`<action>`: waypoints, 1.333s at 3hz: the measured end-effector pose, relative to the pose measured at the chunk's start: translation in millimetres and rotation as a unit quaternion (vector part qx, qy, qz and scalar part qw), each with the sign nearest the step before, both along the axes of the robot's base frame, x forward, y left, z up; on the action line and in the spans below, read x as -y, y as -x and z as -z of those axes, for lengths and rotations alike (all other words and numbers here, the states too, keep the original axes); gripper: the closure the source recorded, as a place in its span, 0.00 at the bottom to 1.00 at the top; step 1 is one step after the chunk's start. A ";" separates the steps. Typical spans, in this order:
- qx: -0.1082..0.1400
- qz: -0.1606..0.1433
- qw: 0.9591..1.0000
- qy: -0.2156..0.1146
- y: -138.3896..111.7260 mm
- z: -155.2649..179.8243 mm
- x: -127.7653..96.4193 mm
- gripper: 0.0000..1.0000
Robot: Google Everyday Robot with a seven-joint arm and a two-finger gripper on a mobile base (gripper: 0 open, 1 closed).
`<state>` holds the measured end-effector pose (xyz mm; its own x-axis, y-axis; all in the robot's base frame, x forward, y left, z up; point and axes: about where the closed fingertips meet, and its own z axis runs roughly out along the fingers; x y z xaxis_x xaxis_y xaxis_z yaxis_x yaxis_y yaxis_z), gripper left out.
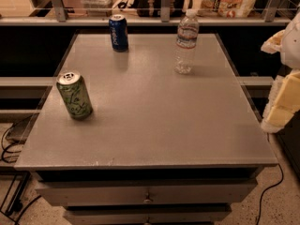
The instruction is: Knock water bottle over
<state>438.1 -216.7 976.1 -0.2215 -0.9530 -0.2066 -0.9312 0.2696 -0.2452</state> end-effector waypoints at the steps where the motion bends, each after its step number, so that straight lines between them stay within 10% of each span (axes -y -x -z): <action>1: 0.005 -0.002 1.000 -0.006 -1.1 -1.7 -1.6 0.00; 4: 0.114 0.027 0.988 -0.105 -74.2 0.6 -5.8 0.00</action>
Offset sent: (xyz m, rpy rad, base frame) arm 0.0361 0.0127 -0.0044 0.1680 -0.1344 0.0173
